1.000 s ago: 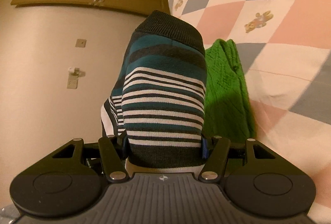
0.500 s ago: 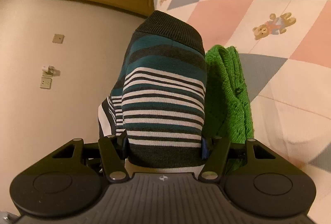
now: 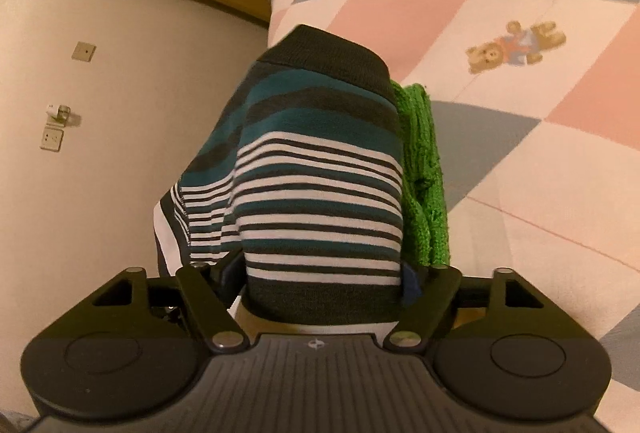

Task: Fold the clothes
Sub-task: 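Carry the sweater bundle with both tools over the green towel, then lower the sweater bundle onto the green towel with both tools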

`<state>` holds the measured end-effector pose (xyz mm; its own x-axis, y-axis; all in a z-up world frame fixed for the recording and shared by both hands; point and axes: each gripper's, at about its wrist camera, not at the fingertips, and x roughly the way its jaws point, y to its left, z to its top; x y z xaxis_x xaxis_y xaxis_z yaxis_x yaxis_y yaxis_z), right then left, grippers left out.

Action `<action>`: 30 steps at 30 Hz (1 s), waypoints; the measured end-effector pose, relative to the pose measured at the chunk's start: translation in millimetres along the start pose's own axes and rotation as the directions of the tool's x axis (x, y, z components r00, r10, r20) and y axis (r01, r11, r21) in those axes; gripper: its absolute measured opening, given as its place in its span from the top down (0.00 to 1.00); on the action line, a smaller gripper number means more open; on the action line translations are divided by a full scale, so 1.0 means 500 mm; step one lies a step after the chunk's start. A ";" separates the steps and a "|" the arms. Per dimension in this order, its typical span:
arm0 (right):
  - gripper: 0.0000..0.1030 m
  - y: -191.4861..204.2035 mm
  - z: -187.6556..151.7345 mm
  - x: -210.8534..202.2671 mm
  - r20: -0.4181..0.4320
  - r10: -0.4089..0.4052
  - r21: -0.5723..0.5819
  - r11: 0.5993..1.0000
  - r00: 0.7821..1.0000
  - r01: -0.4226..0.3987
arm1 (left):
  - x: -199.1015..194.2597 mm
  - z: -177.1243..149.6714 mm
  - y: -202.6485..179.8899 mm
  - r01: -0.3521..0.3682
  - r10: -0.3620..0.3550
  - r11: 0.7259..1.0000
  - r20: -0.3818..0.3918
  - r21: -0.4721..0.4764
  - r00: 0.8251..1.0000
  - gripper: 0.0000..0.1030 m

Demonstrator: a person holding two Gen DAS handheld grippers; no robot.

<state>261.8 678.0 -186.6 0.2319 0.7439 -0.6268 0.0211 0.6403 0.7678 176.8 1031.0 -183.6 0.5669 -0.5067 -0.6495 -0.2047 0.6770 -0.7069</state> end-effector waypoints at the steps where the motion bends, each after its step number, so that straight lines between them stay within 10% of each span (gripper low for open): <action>1: 0.24 0.004 -0.001 -0.006 0.004 -0.011 -0.004 1.000 1.000 0.011 | -0.001 0.002 -0.006 -0.007 0.007 1.000 -0.006 0.006 1.000 0.52; 11: 0.36 0.022 -0.025 -0.007 0.018 -0.027 -0.091 0.995 0.999 0.028 | -0.049 -0.008 -0.002 0.021 -0.022 1.000 0.027 0.023 0.999 0.58; 15: 0.25 0.014 -0.025 0.015 0.035 -0.123 -0.073 0.989 0.992 0.125 | -0.063 0.002 -0.005 -0.042 0.041 0.999 0.021 0.029 0.999 0.42; 22: 0.19 0.058 -0.009 -0.077 0.156 -0.161 -0.145 0.972 0.975 0.184 | -0.105 0.025 -0.026 -0.159 0.156 0.985 0.041 0.062 0.987 0.61; 27: 0.70 0.099 0.016 -0.102 0.252 -0.115 -0.273 0.944 0.961 0.185 | -0.137 0.070 -0.107 -0.182 0.156 0.961 0.132 0.208 0.979 0.90; 30: 0.73 0.121 0.035 -0.075 0.258 -0.078 -0.348 0.922 0.963 0.168 | -0.088 0.095 -0.146 -0.196 0.156 0.924 0.143 0.328 0.977 0.93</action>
<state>271.3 685.3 -114.4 0.4725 0.6168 -0.6295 -0.2795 0.7823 0.5567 204.9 1029.1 -90.2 0.6362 -0.3131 -0.7052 -0.0381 0.9001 -0.4340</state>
